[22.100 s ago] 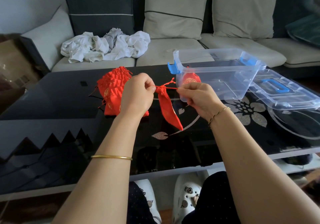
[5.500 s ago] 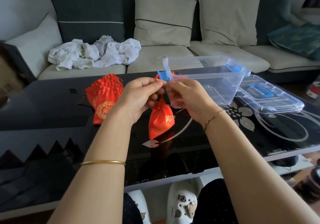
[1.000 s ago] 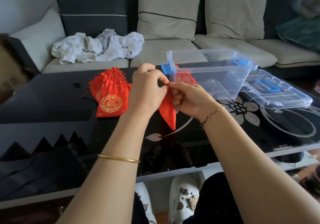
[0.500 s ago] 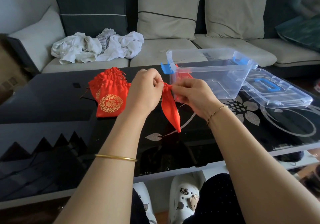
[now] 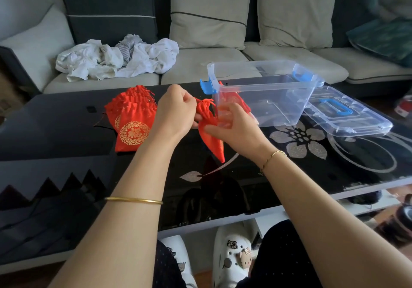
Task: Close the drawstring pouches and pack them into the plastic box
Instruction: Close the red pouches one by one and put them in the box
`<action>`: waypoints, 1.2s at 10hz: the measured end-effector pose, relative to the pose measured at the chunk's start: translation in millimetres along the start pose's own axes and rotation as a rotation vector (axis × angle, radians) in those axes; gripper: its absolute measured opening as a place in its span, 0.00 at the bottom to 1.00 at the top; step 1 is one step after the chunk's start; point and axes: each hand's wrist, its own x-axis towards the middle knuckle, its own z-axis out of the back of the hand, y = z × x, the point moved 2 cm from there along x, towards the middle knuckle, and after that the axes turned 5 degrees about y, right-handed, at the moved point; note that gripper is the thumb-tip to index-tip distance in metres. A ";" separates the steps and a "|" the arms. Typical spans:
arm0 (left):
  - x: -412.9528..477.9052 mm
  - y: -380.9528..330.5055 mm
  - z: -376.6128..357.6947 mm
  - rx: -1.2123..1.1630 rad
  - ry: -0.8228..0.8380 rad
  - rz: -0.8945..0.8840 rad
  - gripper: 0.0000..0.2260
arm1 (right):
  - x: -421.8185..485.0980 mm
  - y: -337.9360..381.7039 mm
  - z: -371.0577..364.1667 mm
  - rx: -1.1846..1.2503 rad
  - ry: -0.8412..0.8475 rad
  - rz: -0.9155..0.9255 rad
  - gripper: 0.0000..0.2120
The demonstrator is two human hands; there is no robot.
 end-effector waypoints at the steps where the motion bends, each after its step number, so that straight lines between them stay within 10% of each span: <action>1: 1.6 -5.8 -6.7 -0.109 0.003 0.017 0.07 | 0.2 -5.0 8.6 -0.100 -0.189 0.058 0.12; 6: 68.2 -1.7 -30.5 -0.207 -0.031 0.169 0.06 | 137.6 24.9 120.8 -0.150 -0.452 -0.046 0.09; 10: 90.1 39.3 -22.8 -0.087 -0.089 0.222 0.07 | 173.8 15.2 75.1 -0.808 0.352 -0.354 0.07; 12: 70.5 71.5 0.6 0.118 -0.227 0.292 0.13 | 154.9 44.9 70.0 -0.535 -0.088 -0.162 0.05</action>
